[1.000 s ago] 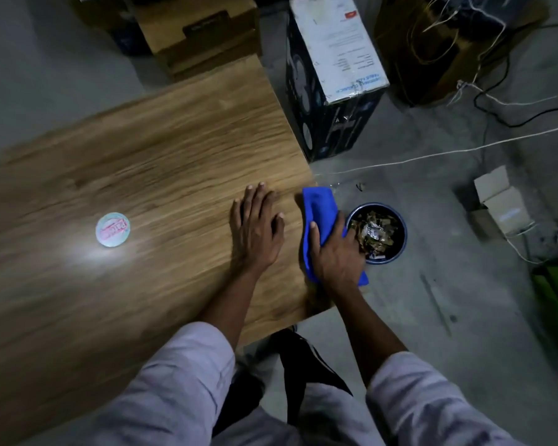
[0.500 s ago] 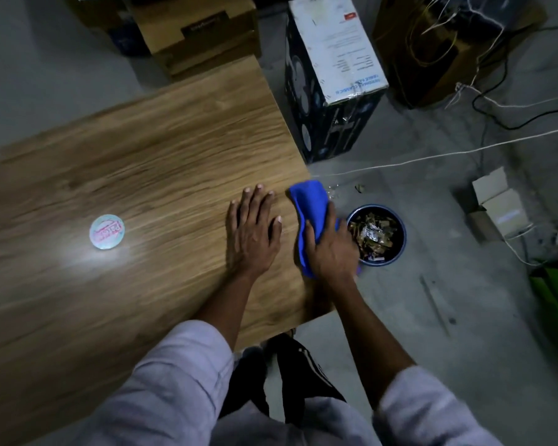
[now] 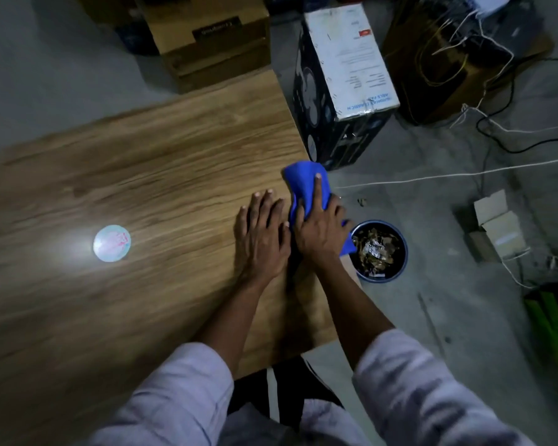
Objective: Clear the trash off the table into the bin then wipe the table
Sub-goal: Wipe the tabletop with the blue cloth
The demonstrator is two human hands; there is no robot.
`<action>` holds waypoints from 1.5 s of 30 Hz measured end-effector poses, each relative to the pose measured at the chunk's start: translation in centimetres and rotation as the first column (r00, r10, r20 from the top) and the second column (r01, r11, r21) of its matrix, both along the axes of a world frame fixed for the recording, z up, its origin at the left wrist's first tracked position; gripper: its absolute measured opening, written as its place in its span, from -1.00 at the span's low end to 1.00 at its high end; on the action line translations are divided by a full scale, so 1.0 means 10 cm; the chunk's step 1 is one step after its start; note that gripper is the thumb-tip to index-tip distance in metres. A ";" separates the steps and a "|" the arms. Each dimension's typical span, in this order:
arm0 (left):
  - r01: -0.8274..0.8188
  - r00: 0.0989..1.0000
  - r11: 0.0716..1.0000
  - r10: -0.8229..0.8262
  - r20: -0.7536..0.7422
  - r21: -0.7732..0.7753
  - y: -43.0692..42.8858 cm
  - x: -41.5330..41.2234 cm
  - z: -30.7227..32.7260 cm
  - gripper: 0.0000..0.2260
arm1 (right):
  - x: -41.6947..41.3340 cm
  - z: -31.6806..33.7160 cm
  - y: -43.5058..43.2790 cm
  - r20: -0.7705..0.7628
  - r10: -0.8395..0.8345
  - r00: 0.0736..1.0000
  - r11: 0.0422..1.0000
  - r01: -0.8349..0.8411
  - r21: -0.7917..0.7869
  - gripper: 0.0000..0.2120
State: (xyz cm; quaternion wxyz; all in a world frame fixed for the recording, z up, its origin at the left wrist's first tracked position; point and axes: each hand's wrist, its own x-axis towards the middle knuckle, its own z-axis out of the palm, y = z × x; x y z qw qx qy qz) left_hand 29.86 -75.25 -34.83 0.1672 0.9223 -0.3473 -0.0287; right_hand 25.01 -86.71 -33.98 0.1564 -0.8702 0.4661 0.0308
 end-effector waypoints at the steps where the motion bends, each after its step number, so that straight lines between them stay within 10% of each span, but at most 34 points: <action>1: -0.023 1.000 1.000 0.023 0.003 0.001 -0.04 0.12 -0.02 -0.54 | 0.22 -0.02 -0.08 0.014 0.027 1.000 1.000 -0.027 -0.005 -0.32; 11: -0.097 0.995 0.995 0.097 -0.005 0.024 -0.04 1.26 -0.01 -0.51 | 0.29 0.01 -0.23 0.076 0.139 0.987 0.989 -0.142 0.038 -0.37; 16: -0.093 0.995 0.996 0.093 -0.023 0.018 -0.18 1.62 0.03 -0.54 | -0.24 0.04 0.16 -0.018 -0.057 0.998 0.997 0.056 -0.056 -0.39; 31: -0.050 0.995 0.997 0.044 0.086 0.058 -0.27 2.00 -0.04 -0.52 | 2.65 -0.10 -0.88 0.041 0.069 0.997 0.997 -0.068 -0.019 -0.37; 45: -0.042 0.998 0.999 0.042 0.048 0.013 -0.25 2.04 -0.01 -0.52 | 1.11 -0.06 -0.21 0.013 -0.012 1.000 0.992 0.014 -0.123 -0.43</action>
